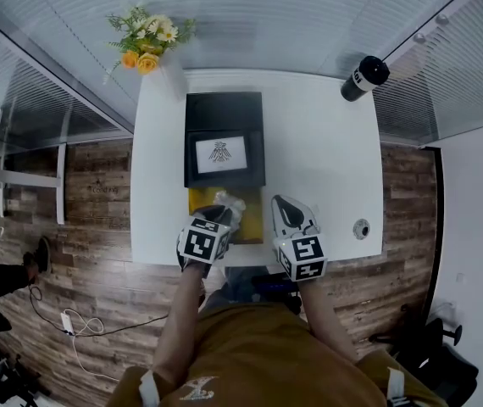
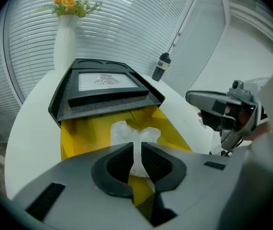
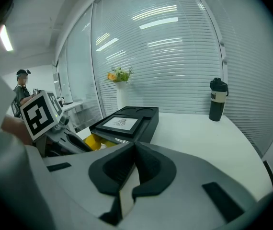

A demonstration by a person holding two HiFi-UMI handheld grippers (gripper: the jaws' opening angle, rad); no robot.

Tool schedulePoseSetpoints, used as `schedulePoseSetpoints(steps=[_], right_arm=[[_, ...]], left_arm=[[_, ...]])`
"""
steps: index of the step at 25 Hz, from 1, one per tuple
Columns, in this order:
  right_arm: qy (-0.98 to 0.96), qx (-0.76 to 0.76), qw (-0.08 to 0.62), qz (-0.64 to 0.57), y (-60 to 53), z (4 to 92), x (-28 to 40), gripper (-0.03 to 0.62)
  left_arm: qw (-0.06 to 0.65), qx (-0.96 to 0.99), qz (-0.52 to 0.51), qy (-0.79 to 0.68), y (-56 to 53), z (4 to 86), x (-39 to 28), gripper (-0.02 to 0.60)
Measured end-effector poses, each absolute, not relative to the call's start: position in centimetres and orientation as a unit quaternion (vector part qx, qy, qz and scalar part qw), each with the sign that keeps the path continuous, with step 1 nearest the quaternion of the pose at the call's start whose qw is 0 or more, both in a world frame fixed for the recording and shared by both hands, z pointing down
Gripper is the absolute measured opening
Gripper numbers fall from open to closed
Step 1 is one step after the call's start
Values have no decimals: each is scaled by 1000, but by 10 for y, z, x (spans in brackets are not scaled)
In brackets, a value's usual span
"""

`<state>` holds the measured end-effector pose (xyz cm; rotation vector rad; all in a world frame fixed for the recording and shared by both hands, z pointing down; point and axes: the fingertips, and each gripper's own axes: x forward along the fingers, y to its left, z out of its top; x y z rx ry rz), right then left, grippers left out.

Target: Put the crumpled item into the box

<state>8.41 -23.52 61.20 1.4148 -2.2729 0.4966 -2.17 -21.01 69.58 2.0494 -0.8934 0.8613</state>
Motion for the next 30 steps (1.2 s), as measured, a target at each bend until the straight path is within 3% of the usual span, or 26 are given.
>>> schedulePoseSetpoints(steps=[11, 24, 30], right_arm=[[-818, 509, 207, 170, -230, 603, 87, 12], [-828, 508, 189, 142, -216, 575, 82, 12], [-831, 510, 183, 125, -207, 562, 81, 12]], left_arm=[[358, 807, 290, -370, -215, 680, -23, 120], [287, 823, 273, -408, -217, 637, -32, 32], [271, 832, 234, -424, -217, 610, -36, 25]])
